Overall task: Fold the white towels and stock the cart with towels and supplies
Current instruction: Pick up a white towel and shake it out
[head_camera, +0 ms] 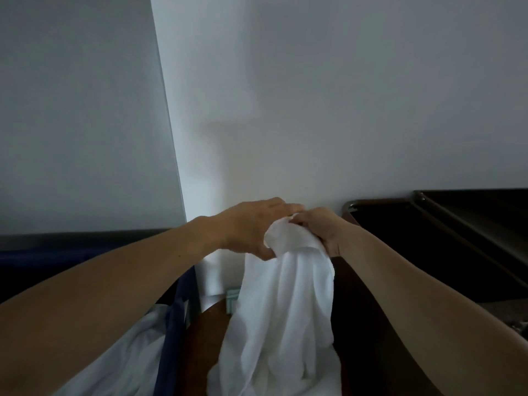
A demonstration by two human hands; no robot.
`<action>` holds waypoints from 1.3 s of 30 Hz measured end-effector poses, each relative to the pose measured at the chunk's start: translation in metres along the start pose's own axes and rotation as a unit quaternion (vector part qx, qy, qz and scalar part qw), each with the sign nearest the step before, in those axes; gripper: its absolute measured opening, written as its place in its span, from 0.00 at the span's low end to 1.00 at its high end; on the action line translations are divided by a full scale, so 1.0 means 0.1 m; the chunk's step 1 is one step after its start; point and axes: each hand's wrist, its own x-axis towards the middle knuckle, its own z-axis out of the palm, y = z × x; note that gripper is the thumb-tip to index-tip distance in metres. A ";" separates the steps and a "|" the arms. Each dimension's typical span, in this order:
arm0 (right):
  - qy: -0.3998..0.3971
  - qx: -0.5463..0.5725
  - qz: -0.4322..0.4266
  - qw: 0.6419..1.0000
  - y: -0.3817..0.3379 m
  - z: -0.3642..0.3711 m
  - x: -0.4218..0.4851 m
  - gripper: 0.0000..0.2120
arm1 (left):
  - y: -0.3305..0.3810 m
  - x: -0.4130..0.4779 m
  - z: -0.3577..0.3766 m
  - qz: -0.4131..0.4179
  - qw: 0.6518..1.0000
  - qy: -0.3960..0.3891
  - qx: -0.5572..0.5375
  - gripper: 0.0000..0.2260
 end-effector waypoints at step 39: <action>0.119 -0.104 -0.296 0.942 0.13 -0.43 -0.17 0.13 | -0.20 0.14 -0.81 -0.248 0.921 0.216 -0.208 0.14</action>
